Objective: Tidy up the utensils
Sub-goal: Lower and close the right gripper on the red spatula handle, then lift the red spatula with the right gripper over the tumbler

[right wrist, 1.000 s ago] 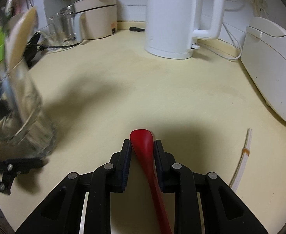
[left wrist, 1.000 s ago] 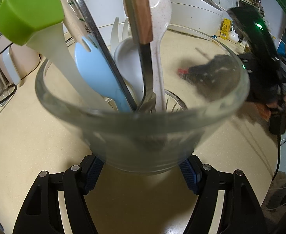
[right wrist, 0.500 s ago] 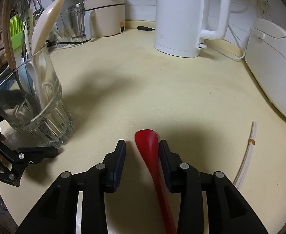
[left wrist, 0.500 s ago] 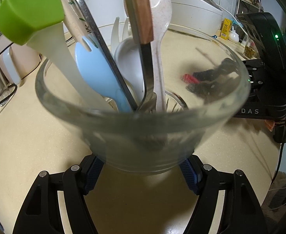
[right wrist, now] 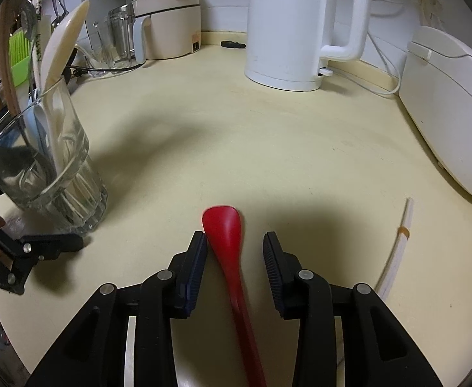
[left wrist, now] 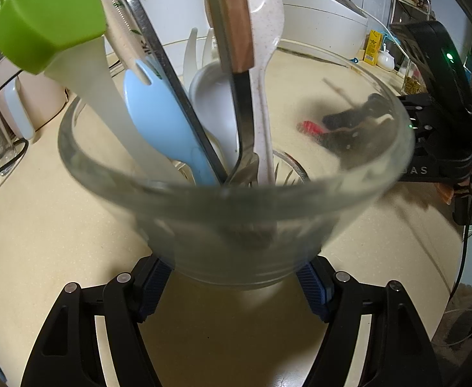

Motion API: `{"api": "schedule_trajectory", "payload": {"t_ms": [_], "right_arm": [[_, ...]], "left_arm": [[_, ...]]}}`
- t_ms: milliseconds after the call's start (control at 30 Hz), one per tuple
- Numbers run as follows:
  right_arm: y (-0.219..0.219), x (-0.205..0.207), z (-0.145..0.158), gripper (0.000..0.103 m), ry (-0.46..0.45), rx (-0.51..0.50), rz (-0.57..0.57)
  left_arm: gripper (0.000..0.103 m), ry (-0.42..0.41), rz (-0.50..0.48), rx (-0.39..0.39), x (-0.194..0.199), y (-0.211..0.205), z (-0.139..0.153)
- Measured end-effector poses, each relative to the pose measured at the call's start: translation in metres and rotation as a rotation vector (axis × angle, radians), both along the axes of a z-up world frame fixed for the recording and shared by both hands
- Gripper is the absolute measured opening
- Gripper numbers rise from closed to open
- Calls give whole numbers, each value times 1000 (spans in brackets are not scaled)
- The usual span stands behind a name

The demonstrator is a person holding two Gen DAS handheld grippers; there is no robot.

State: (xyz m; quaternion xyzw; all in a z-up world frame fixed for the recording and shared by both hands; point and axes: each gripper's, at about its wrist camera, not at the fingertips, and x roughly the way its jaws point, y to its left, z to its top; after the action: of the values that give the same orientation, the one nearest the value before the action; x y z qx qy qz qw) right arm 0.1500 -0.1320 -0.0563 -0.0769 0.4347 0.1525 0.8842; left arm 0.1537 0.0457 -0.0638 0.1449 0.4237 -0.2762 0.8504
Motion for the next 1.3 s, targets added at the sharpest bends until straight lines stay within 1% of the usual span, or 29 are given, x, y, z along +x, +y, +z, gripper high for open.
{"api": "schedule_trajectory", "payload": {"t_ms": [167,200,233,267,367,500,567,667,900,1133,1233,1300], "right_arm": [[11,8,-1,37,6,-3,35],[12,9,-1,35,11,0,38],[12,9,-1,29,12,1,43],[14,9,-1,25,12,3,51],[14,8,-1,25,12,6,47],[12,7,0,25,15,35,23],[10,6,4,25,2,52,11],[5,0,20,25,-40,95,-5],[-3,-17,71,25,-158,215,-34],[1,-32,122,25,-286,289,-20],[4,-37,143,25,-325,350,-2],[9,-37,155,25,-333,408,24]], "left_arm": [[77,0,0,0,1,0,0],[77,0,0,0,0,0,0],[77,1,0,-1,0,0,0],[77,2,0,-2,1,1,0],[77,3,0,-2,2,1,0],[77,2,0,-2,2,1,0],[77,2,0,-2,3,2,0],[77,3,0,-3,3,2,0],[77,-3,0,3,5,3,0],[77,-7,-1,6,7,5,-1],[77,-5,-4,4,8,6,-1],[77,-6,-3,5,6,5,-1]]}}
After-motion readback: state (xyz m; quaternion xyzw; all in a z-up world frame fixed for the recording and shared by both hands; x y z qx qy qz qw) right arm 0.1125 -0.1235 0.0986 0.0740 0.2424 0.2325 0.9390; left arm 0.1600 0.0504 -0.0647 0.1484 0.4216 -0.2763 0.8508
